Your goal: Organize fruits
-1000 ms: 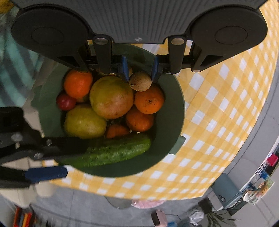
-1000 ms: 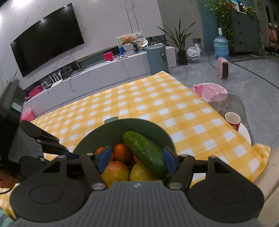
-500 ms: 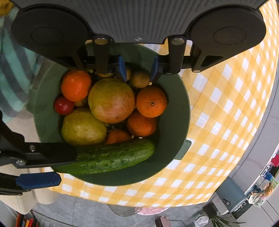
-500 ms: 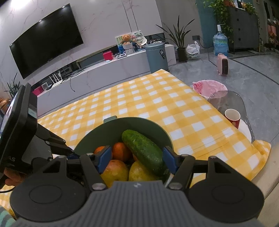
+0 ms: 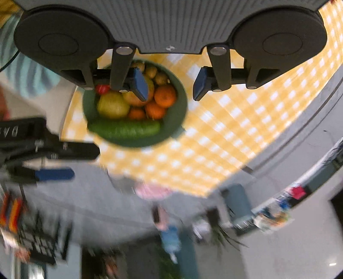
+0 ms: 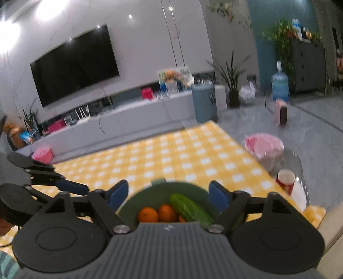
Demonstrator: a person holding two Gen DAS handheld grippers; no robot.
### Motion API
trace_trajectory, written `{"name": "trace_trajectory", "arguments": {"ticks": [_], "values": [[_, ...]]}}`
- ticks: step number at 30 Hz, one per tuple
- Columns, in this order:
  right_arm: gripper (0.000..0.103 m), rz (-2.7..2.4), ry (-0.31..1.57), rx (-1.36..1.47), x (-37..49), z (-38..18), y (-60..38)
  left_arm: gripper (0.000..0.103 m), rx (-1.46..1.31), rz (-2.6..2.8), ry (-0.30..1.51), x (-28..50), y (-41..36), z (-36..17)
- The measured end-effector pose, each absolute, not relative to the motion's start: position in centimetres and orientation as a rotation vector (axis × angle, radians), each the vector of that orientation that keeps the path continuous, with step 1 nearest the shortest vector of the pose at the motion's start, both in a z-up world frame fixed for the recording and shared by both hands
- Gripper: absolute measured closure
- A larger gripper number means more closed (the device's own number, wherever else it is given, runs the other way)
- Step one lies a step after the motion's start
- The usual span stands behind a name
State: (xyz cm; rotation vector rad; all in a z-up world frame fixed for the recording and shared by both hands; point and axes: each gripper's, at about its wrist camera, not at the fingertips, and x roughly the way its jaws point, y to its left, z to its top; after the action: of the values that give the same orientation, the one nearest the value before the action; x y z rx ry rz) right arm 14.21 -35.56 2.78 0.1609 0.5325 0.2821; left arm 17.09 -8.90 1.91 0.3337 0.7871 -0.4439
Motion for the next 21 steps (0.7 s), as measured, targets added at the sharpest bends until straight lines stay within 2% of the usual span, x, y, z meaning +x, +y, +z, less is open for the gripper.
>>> {"name": "trace_trajectory", "arguments": {"ticks": [6,8,13,17,21], "values": [[0.010,0.276,0.444,0.119,10.4,5.1,-34.4,0.029,0.214,-0.312,0.581,11.9,-7.0,5.0],[0.009,0.280,0.452,0.134,9.5,5.1,-34.3,0.027,0.210,-0.245,0.531,10.3,-6.6,5.1],[0.009,0.312,0.523,0.191,7.1,3.6,-33.8,0.026,0.218,-0.166,0.511,7.3,-5.7,5.1],[0.009,0.309,0.540,0.144,4.8,2.5,-32.5,0.014,0.142,-0.142,0.502,5.5,-4.5,4.3],[0.009,0.292,0.507,0.084,2.1,1.6,-31.2,0.014,0.097,-0.130,0.518,3.9,-3.6,2.9]]}}
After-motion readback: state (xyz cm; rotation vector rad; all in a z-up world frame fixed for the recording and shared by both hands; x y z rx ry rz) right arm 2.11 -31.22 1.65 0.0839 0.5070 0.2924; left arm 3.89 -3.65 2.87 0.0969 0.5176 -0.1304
